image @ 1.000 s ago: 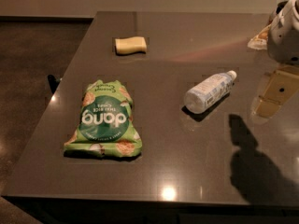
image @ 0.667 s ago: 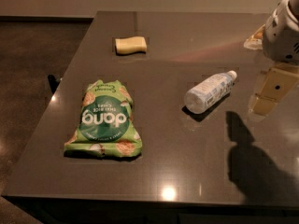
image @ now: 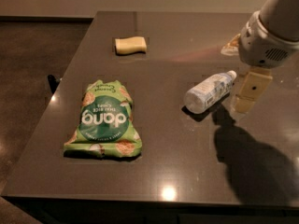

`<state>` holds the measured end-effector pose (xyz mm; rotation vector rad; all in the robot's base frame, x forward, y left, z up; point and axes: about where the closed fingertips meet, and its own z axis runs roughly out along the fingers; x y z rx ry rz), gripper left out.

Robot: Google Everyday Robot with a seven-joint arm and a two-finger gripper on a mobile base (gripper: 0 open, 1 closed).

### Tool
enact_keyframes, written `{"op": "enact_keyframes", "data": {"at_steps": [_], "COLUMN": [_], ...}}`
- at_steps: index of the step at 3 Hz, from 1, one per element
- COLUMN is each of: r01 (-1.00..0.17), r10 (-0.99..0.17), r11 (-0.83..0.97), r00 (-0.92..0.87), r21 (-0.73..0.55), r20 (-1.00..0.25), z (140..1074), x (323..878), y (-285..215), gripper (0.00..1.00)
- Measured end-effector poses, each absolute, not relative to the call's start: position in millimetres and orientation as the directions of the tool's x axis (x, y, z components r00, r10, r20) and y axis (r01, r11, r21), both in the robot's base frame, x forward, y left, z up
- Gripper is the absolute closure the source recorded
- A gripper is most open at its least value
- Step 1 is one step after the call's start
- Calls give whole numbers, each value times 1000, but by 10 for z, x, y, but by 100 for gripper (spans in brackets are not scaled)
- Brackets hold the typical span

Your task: Move blue plastic bottle near green rice chip bag

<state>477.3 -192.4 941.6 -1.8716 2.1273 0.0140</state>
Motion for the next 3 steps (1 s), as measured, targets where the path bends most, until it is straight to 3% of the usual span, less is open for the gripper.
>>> {"op": "enact_keyframes", "data": {"at_steps": [3], "r01": [-978], "r10": [-958], "r11": [-68], "r00": [119], "r21": [-195], "r20": [-261], "z": [8926], "x": [5160], "y": [-1652], "gripper": [0]}}
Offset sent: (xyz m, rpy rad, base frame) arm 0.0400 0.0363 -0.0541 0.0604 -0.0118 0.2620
